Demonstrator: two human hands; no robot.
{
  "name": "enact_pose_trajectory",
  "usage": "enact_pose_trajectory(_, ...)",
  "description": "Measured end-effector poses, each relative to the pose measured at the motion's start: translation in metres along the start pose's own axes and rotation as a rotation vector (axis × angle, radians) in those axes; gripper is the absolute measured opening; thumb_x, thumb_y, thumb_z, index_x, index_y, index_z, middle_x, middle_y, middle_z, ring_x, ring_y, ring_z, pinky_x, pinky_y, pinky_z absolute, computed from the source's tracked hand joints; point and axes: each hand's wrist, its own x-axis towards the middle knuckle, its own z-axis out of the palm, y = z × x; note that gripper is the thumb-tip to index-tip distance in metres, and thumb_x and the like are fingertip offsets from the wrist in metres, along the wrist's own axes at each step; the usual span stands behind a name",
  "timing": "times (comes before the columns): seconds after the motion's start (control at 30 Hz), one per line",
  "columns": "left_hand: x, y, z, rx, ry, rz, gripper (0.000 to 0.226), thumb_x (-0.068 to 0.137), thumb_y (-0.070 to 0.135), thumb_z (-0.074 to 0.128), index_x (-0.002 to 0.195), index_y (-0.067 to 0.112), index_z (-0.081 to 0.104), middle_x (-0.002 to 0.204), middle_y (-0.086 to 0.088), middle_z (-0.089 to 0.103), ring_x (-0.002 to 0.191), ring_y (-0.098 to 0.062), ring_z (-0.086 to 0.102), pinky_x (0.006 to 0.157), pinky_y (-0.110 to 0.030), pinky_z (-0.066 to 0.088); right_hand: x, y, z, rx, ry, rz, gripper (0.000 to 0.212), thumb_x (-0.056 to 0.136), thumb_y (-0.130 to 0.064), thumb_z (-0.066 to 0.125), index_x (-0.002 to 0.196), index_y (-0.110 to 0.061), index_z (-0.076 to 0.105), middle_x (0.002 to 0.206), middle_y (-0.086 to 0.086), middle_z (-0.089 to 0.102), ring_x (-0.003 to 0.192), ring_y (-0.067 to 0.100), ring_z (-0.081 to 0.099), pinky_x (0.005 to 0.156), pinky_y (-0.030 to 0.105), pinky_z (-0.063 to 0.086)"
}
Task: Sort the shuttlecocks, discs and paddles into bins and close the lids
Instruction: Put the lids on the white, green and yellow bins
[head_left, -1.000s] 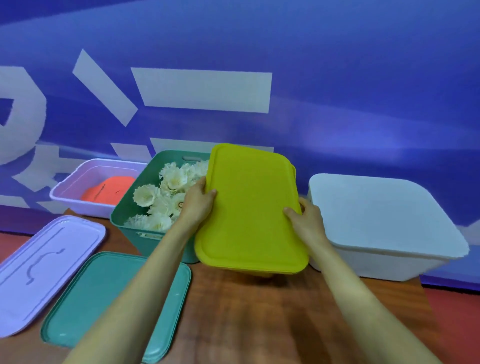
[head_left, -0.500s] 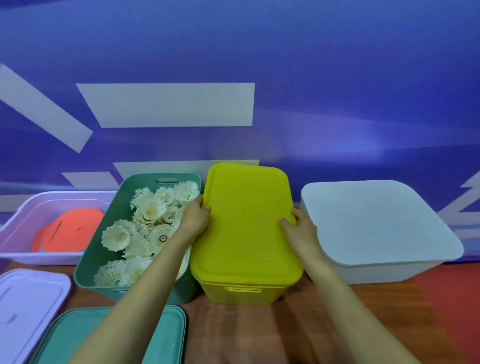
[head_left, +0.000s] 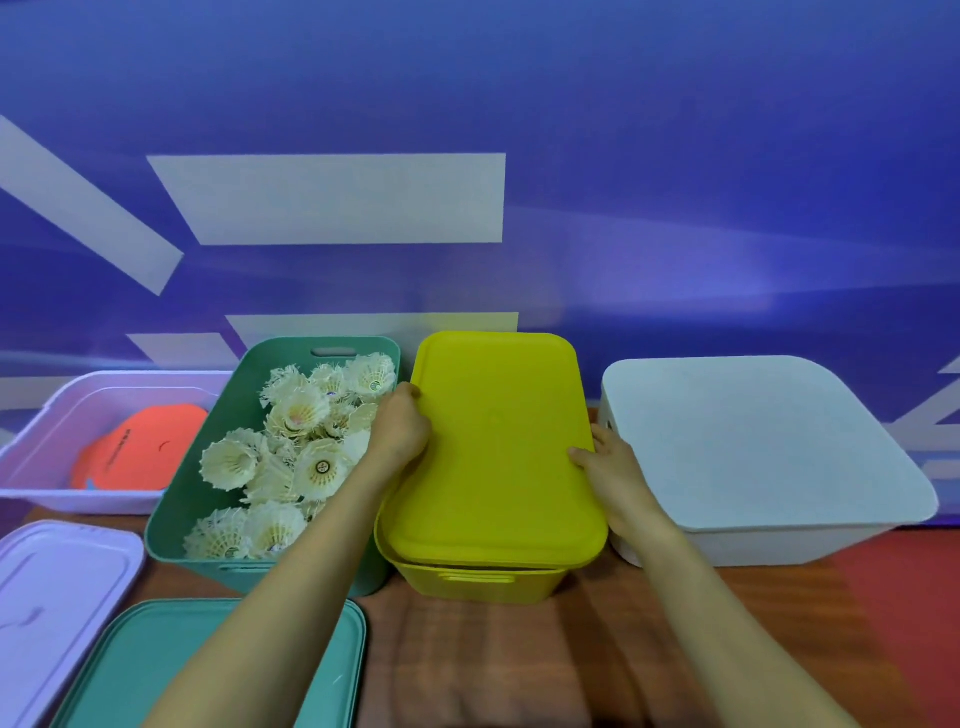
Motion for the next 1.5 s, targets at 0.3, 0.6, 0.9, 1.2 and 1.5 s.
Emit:
enact_pose_trajectory(0.3, -0.012, -0.001, 0.015, -0.157, -0.033, -0.051, 0.045, 0.09, -0.002, 0.044, 0.132, 0.014, 0.043, 0.128, -0.017, 0.05, 0.089, -0.034, 0.057, 0.065, -0.037, 0.046, 0.01, -0.003, -0.021, -0.304, 0.037, -0.04, 0.038, 0.094, -0.011, 0.05, 0.132, -0.009, 0.047, 0.131, 0.011, 0.054, 0.116, 0.03, 0.052, 0.098, 0.042, 0.043)
enact_pose_trajectory(0.6, -0.004, 0.001, 0.007, -0.246, 0.002, -0.069, 0.047, 0.092, -0.002, 0.044, 0.135, 0.016, 0.045, 0.132, -0.015, 0.049, 0.069, -0.022, 0.052, 0.055, -0.03, 0.041, 0.011, 0.0, -0.011, -0.235, 0.016, -0.023, 0.034, 0.094, -0.013, 0.051, 0.128, -0.013, 0.049, 0.126, 0.008, 0.057, 0.111, 0.029, 0.055, 0.097, 0.048, 0.045)
enact_pose_trajectory(0.9, -0.013, -0.008, 0.007, -0.233, -0.004, -0.051, 0.043, 0.095, 0.002, 0.043, 0.136, 0.015, 0.047, 0.108, -0.003, 0.057, 0.057, -0.015, 0.045, 0.05, -0.027, 0.037, 0.0, -0.004, -0.011, -0.385, -0.039, -0.146, 0.055, 0.098, -0.013, 0.044, 0.148, -0.019, 0.021, 0.15, 0.004, 0.033, 0.135, 0.026, 0.034, 0.109, 0.034, 0.028)
enact_pose_trajectory(1.2, -0.031, -0.014, 0.005, -0.173, 0.055, 0.003, 0.037, 0.095, 0.006, 0.048, 0.131, 0.014, 0.052, 0.131, -0.012, 0.052, 0.082, -0.025, 0.058, 0.064, -0.03, 0.042, -0.003, 0.0, -0.012, -0.536, -0.077, -0.198, 0.058, 0.098, -0.016, 0.047, 0.148, -0.011, 0.019, 0.152, 0.007, 0.027, 0.138, 0.025, 0.027, 0.107, 0.027, 0.024)
enact_pose_trajectory(1.5, -0.078, -0.04, 0.016, -0.151, 0.121, 0.139, 0.033, 0.091, 0.006, 0.056, 0.123, 0.016, 0.056, 0.136, -0.008, 0.048, 0.123, -0.027, 0.047, 0.101, -0.039, 0.039, -0.024, 0.026, -0.006, -0.888, -0.009, -0.518, 0.057, 0.094, -0.038, 0.052, 0.144, -0.017, 0.034, 0.157, 0.009, 0.012, 0.146, 0.023, 0.006, 0.117, 0.036, 0.006)
